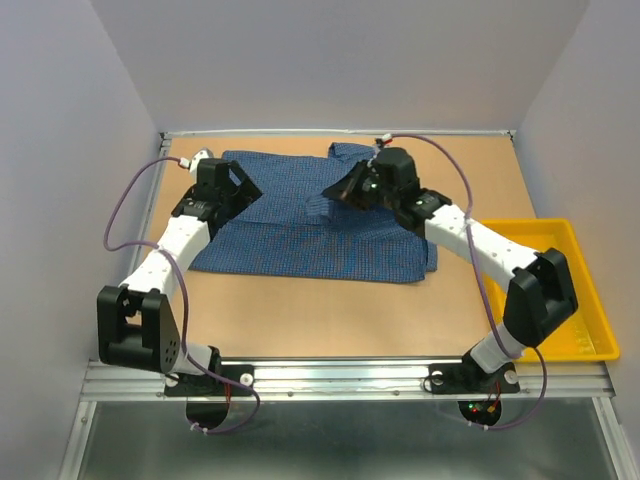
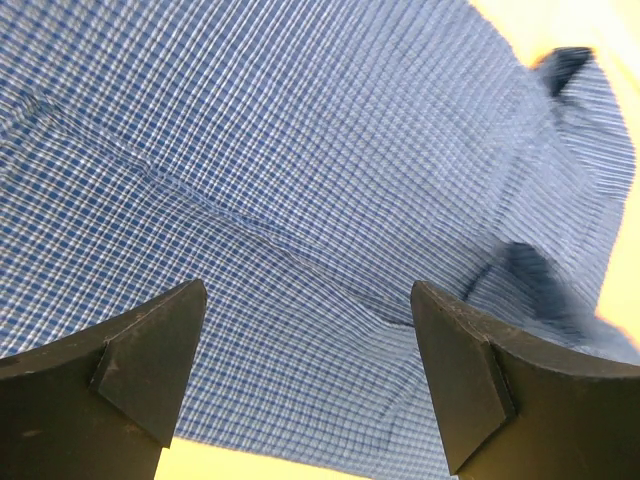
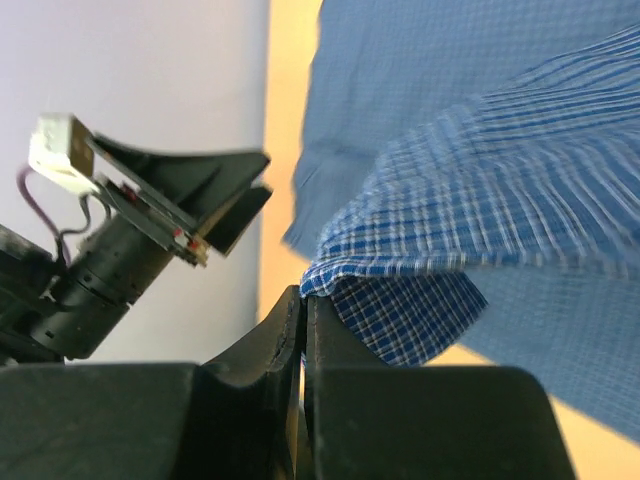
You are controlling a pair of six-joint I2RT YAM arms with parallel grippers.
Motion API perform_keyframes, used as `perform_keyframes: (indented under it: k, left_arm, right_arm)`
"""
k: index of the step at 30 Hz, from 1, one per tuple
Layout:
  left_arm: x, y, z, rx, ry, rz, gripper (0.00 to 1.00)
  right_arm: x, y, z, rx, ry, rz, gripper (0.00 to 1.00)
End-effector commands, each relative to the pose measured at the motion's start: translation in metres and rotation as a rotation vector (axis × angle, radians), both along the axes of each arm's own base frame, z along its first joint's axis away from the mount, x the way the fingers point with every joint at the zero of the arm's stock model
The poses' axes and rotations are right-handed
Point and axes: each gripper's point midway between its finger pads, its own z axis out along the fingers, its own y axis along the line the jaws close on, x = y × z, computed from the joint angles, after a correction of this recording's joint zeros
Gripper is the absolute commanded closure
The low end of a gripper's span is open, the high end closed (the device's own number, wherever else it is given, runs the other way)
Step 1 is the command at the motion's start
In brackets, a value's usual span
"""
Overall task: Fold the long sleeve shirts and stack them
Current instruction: Fold the shirt
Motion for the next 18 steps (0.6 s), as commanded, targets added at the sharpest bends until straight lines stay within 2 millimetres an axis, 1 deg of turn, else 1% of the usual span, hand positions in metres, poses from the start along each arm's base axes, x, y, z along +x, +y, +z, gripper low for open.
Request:
perform_keyframes:
  k: [1,2,3,5,6,7,8,9,10,11,12,13,14,15,16,18]
  left_arm:
    - [-0.020,0.017,0.008,0.039,0.006,-0.005,0.04]
    - [-0.024,0.022,0.005,0.043,0.012,0.006,0.04]
    - [-0.026,0.027,0.011,0.048,-0.005,0.016,0.04]
    - [-0.033,0.039,0.012,0.061,-0.008,0.045,0.04]
    - [-0.034,0.041,0.012,0.068,-0.008,0.046,0.04]
    - [-0.036,0.042,0.012,0.071,-0.007,0.043,0.04]
    - [-0.040,0.042,0.010,0.075,-0.003,0.040,0.04]
    - [-0.042,0.042,0.010,0.073,-0.002,0.035,0.04]
    - [-0.045,0.039,0.008,0.064,0.003,0.018,0.04]
    - [-0.049,0.036,0.002,0.053,0.013,0.007,0.04]
    - [-0.052,0.028,-0.001,0.022,0.018,-0.029,0.04]
    - [-0.055,0.020,-0.005,-0.004,0.026,-0.059,0.04]
    - [-0.060,0.014,-0.013,-0.024,0.043,-0.080,0.04]
    - [-0.064,0.007,-0.019,-0.041,0.060,-0.102,0.04]
    - [-0.067,-0.006,-0.022,-0.061,0.067,-0.143,0.04]
    - [-0.077,-0.020,-0.037,-0.085,0.107,-0.168,0.03]
  right_arm:
    - [-0.008,0.063,0.021,0.162,-0.005,0.039,0.98]
    - [-0.011,0.074,0.016,0.169,0.008,0.052,0.98]
    - [-0.019,0.092,0.005,0.168,0.022,0.078,0.97]
    - [-0.024,0.110,-0.006,0.169,0.032,0.095,0.94]
    - [-0.032,0.121,-0.023,0.153,0.062,0.118,0.93]
    - [-0.036,0.124,-0.031,0.144,0.077,0.129,0.89]
    - [-0.041,0.122,-0.048,0.121,0.105,0.130,0.85]
    - [-0.045,0.120,-0.057,0.106,0.114,0.132,0.80]
    - [-0.047,0.114,-0.062,0.087,0.112,0.122,0.73]
    - [-0.050,0.109,-0.066,0.059,0.092,0.129,0.70]
    - [-0.055,0.099,-0.081,0.011,0.102,0.122,0.66]
    - [-0.058,0.093,-0.086,-0.024,0.098,0.121,0.64]
    - [-0.061,0.084,-0.081,-0.068,0.055,0.129,0.59]
    - [-0.063,0.075,-0.090,-0.115,0.052,0.117,0.54]
    - [-0.066,0.067,-0.093,-0.156,0.052,0.123,0.46]
    - [-0.074,0.053,-0.095,-0.247,0.014,0.157,0.42]
